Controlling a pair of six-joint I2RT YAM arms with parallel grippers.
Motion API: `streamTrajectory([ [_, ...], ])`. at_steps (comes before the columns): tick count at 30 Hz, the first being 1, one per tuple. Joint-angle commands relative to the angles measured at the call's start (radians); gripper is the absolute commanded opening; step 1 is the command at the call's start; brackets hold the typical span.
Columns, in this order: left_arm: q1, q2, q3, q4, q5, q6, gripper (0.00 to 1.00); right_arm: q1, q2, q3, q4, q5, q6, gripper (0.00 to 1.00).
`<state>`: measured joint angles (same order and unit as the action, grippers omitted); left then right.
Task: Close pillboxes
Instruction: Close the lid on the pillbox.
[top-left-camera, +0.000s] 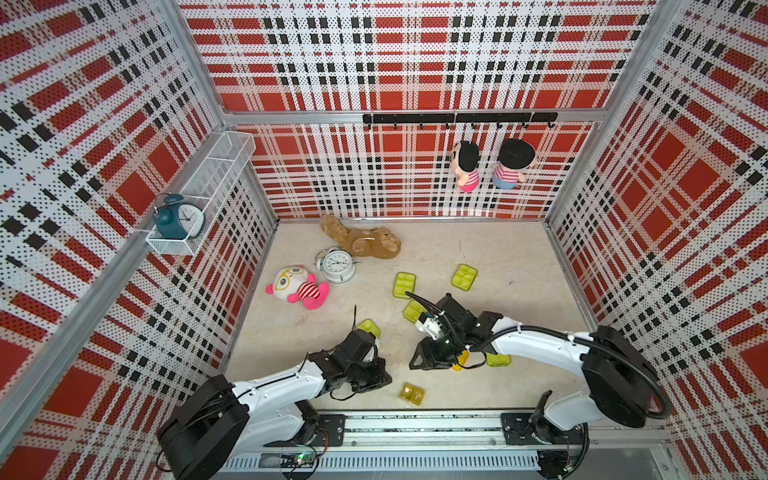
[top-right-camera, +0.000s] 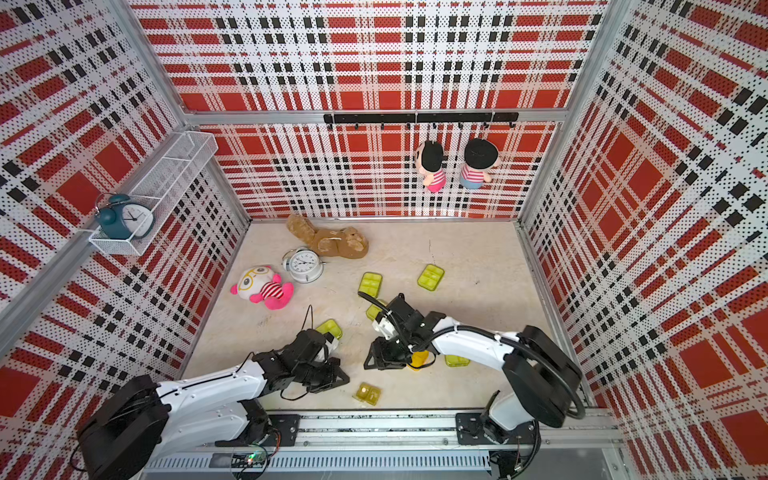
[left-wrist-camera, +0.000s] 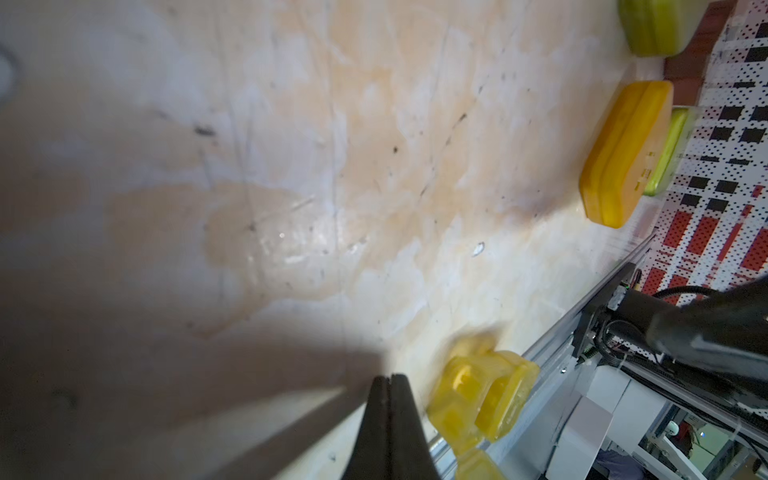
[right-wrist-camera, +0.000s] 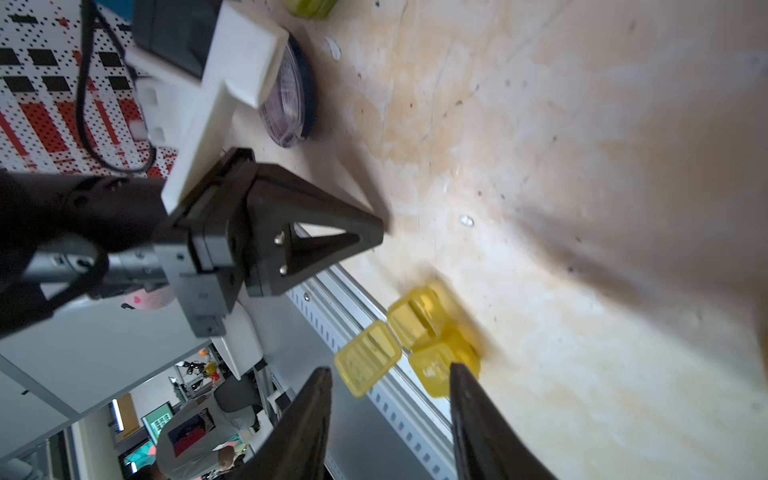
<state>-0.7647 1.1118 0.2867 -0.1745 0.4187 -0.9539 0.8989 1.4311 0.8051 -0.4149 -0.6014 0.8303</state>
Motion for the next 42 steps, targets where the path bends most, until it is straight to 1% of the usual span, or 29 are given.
streamTrajectory([
  [1,-0.001,0.015,0.029,-0.007,-0.013,0.006,0.0,0.047,-0.106,-0.028,-0.029,0.019,-0.02,0.48],
  [3,-0.001,0.036,0.041,-0.001,-0.013,0.012,0.0,0.075,-0.137,-0.049,0.005,-0.01,0.001,0.45],
  [5,-0.002,0.065,0.058,0.005,-0.011,0.024,0.0,0.109,-0.144,-0.062,0.05,-0.023,0.022,0.38],
  [8,-0.008,0.106,0.085,0.004,-0.009,0.04,0.0,0.146,-0.106,-0.055,0.09,-0.036,0.027,0.24],
  [10,-0.011,0.121,0.097,0.0,-0.009,0.043,0.0,0.176,-0.063,-0.026,0.09,-0.032,0.01,0.2],
  [14,-0.012,0.122,0.101,-0.005,-0.015,0.039,0.0,0.218,0.01,0.055,0.039,-0.022,-0.053,0.19],
  [22,-0.012,0.111,0.094,-0.017,-0.023,0.025,0.0,0.234,0.077,0.132,-0.026,-0.061,-0.149,0.19],
  [25,-0.008,0.108,0.078,-0.019,-0.02,0.024,0.0,0.244,0.098,0.139,-0.023,-0.092,-0.153,0.19],
  [30,0.001,0.125,0.068,-0.018,-0.01,0.038,0.0,0.282,0.137,0.163,-0.037,-0.097,-0.153,0.19],
  [36,0.008,0.155,0.069,-0.019,0.005,0.07,0.0,0.296,0.135,0.135,-0.005,-0.069,-0.122,0.19],
  [42,0.02,0.15,0.058,-0.026,0.014,0.087,0.0,0.296,0.146,0.097,0.023,-0.025,-0.089,0.18],
])
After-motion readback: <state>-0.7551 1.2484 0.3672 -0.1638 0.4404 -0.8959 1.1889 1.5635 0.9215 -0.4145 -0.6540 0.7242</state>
